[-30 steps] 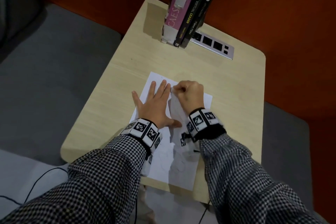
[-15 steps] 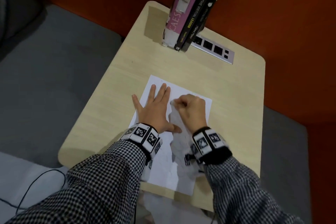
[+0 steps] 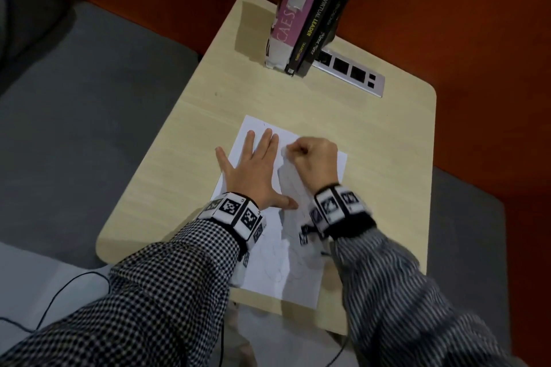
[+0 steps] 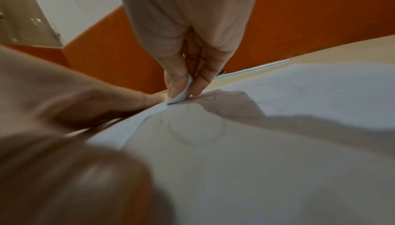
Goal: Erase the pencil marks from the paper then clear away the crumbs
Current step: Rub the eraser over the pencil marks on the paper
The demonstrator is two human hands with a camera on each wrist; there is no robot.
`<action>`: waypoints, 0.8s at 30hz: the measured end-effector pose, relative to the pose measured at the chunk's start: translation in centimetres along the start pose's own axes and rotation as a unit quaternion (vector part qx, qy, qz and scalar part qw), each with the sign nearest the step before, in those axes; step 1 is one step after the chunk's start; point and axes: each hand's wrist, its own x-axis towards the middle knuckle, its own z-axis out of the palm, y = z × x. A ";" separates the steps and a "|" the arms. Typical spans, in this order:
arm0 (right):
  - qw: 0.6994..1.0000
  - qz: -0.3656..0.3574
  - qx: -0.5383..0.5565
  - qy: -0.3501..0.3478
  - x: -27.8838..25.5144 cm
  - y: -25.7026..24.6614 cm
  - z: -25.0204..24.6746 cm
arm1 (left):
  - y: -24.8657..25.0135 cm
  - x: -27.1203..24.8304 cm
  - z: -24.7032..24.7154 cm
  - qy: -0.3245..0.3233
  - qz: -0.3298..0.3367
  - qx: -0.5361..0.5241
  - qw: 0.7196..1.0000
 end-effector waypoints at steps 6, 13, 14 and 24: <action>0.999 -0.012 -0.034 -0.011 -2.1 1.0 -0.1 | 0.0 0.0 0.0 0.001 -0.004 -0.010 1.000; 1.000 -0.011 0.004 0.012 1.7 0.3 0.2 | 0.0 0.1 0.2 0.006 -0.005 -0.016 1.000; 1.000 -0.012 0.002 0.013 1.6 0.5 0.3 | 0.0 0.1 0.1 0.005 -0.005 -0.016 1.000; 1.000 0.012 0.013 0.010 0.7 0.5 0.1 | 0.0 0.2 0.2 0.002 -0.010 -0.002 1.000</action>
